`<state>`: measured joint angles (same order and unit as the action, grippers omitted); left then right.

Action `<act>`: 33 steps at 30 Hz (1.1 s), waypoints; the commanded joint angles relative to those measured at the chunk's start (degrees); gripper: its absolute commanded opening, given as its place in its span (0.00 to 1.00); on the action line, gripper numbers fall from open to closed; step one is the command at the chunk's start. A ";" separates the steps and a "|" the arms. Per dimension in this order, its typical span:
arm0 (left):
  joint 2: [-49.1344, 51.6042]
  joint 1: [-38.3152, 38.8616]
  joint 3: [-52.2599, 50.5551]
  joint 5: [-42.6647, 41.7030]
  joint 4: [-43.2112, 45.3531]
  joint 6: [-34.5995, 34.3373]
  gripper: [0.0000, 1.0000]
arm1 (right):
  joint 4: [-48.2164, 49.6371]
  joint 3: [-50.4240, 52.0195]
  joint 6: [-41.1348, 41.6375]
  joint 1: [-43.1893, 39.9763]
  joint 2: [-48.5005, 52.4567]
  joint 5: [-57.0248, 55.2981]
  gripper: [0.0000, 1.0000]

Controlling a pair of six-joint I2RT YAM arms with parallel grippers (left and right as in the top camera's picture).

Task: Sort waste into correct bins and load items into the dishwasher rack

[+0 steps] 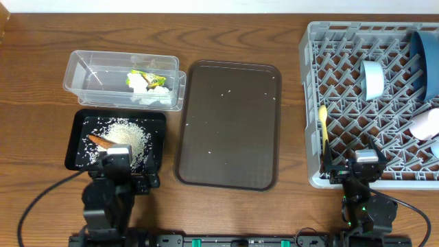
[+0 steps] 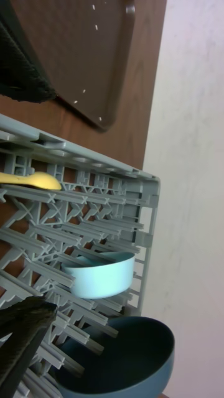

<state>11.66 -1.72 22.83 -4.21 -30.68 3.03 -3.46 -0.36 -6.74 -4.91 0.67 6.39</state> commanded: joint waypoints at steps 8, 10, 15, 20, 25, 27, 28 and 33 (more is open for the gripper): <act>-11.47 0.13 -16.92 0.83 22.29 1.95 0.98 | -0.20 0.07 -0.63 1.20 -0.39 0.02 0.99; -11.52 0.13 -18.86 0.83 26.12 1.97 0.98 | -0.20 0.07 -0.63 1.20 -0.39 0.02 0.99; -11.56 0.13 -22.71 0.83 34.38 5.33 0.98 | -0.20 0.07 -0.63 1.20 -0.39 0.02 0.99; -11.56 0.02 -22.62 0.83 33.03 8.76 0.98 | -0.20 0.07 -0.63 1.20 -0.39 0.02 0.99; -11.56 0.04 -22.62 -0.96 26.86 8.70 0.98 | -0.20 0.07 -0.63 1.20 -0.39 0.02 0.99; -11.54 0.04 -22.62 -0.96 27.06 8.70 0.98 | -0.20 0.07 -0.63 1.20 -0.39 0.02 0.99; -11.54 0.04 -22.62 -0.90 27.08 8.72 0.98 | -0.20 0.07 -0.63 1.20 -0.39 0.02 0.99; -11.45 0.04 -22.60 -0.90 27.06 8.72 0.98 | -0.20 0.07 -0.63 1.20 -0.39 0.02 0.99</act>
<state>0.60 -1.72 0.64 -4.03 -1.02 10.81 -3.46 -0.36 -6.74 -4.91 0.67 6.39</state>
